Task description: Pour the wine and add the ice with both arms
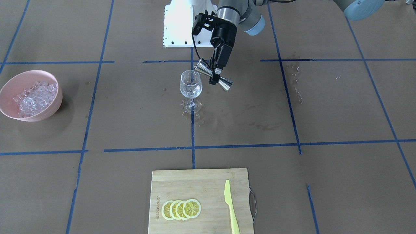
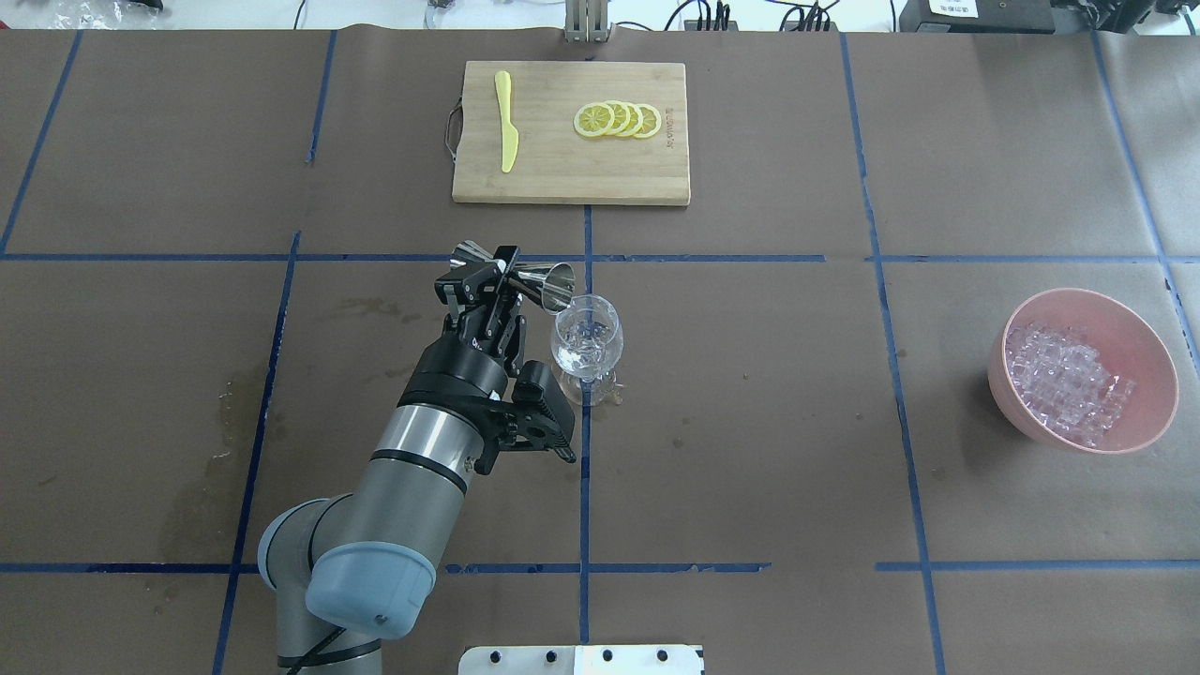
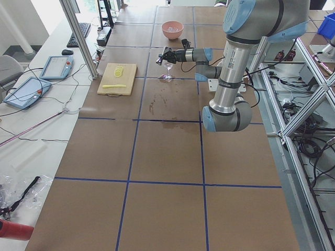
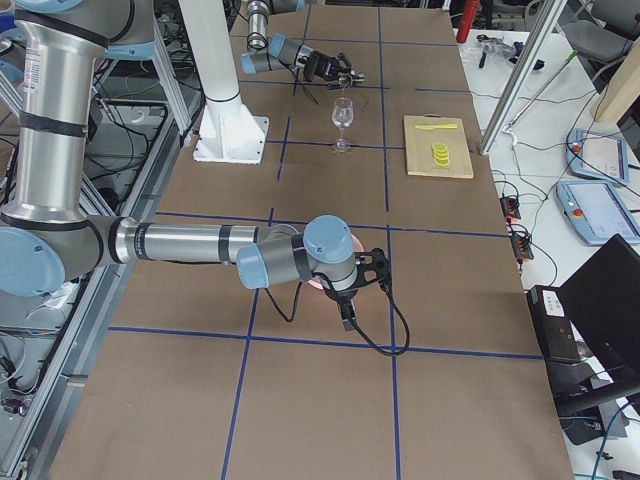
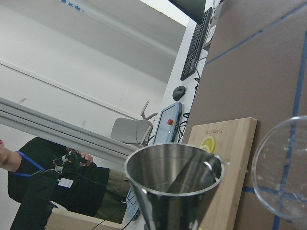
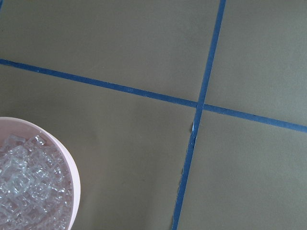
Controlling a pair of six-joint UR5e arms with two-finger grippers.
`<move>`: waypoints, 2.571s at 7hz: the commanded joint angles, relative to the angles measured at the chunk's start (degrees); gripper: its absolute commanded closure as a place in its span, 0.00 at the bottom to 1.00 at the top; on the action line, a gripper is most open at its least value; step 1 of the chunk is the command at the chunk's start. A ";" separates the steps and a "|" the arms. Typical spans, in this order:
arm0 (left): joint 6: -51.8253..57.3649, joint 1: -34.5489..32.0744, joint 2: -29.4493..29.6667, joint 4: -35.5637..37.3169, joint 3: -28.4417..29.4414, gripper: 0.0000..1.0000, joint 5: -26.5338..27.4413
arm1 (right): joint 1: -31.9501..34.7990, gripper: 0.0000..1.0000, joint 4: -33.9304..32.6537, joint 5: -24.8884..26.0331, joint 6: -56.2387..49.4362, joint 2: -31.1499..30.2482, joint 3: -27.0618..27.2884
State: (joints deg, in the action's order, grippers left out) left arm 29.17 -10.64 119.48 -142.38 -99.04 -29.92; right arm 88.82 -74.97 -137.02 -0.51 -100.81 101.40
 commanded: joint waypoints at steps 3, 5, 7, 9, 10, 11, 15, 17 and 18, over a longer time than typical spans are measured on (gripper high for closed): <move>12.28 0.27 0.49 -0.09 0.08 1.00 3.11 | 0.21 0.00 0.00 0.09 0.07 0.00 -0.07; 18.00 0.27 0.93 -0.09 0.08 1.00 3.99 | 0.30 0.00 0.00 0.09 0.07 0.00 -0.41; 22.58 0.27 1.54 -0.09 0.08 1.00 4.44 | 0.30 0.00 0.00 0.09 0.07 0.00 -0.50; 22.60 0.27 1.55 -0.26 0.08 1.00 4.44 | 0.30 0.00 0.00 0.09 0.07 0.00 -0.50; 22.51 0.27 1.55 -0.70 -0.01 1.00 4.35 | 0.30 0.00 0.00 0.00 -0.02 0.00 -0.50; 21.91 0.18 1.55 -1.57 -0.53 1.00 4.26 | 0.30 0.00 0.00 0.00 -0.02 0.00 -0.50; 21.72 -1.22 1.29 -11.24 -0.54 1.00 3.91 | 0.30 0.00 0.09 0.00 -0.02 0.09 -0.42; 21.81 -1.49 -2.47 -17.52 -0.54 1.00 0.95 | 0.30 0.00 0.09 -0.09 -0.02 0.09 -0.42; 21.72 -1.66 -5.11 -22.01 -0.54 1.00 0.22 | 0.30 0.00 0.09 -0.09 -0.02 0.09 -0.42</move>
State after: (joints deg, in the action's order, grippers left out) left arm 50.95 -12.11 117.38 -159.15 -99.58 -28.27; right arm 89.12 -74.89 -137.10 -0.53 -100.73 100.99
